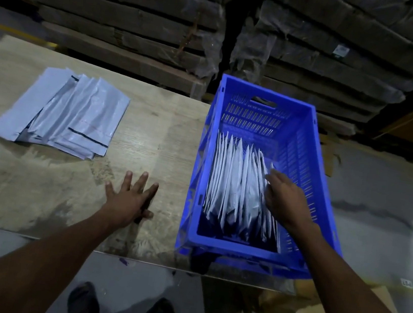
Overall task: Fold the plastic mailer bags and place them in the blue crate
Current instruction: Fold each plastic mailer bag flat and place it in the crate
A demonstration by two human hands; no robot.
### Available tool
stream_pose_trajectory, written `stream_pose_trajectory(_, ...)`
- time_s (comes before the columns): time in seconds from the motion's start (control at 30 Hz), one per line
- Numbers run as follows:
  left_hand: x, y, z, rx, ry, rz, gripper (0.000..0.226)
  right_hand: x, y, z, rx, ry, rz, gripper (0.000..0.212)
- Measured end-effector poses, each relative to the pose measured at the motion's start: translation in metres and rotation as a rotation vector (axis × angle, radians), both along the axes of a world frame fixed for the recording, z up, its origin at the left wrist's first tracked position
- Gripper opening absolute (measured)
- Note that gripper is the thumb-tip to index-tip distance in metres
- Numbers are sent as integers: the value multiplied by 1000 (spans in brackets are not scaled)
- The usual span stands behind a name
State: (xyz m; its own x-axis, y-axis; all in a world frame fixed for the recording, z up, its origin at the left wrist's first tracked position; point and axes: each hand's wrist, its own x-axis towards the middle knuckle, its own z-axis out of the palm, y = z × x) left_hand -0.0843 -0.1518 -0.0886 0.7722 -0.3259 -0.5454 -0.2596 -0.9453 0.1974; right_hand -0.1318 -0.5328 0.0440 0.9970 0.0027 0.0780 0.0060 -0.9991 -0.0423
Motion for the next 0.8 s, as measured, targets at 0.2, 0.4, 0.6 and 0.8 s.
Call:
stream_pose_trajectory(0.2,-29,30,-28,-47,-253,-41,70,43,80,34,127,-256,188,34)
stream_pose_trajectory(0.4,-40,112,-32,-113,-447,72,86,97,194,44,142,-232,461,35)
stream_pose_trajectory(0.6,-19,181,-41,-86,-514,199,70,101,304,-20,155,76,551,34)
stream_pose_trajectory(0.8,-10,194,-46,-114,-566,266,74,121,347,-90,87,41,670,22)
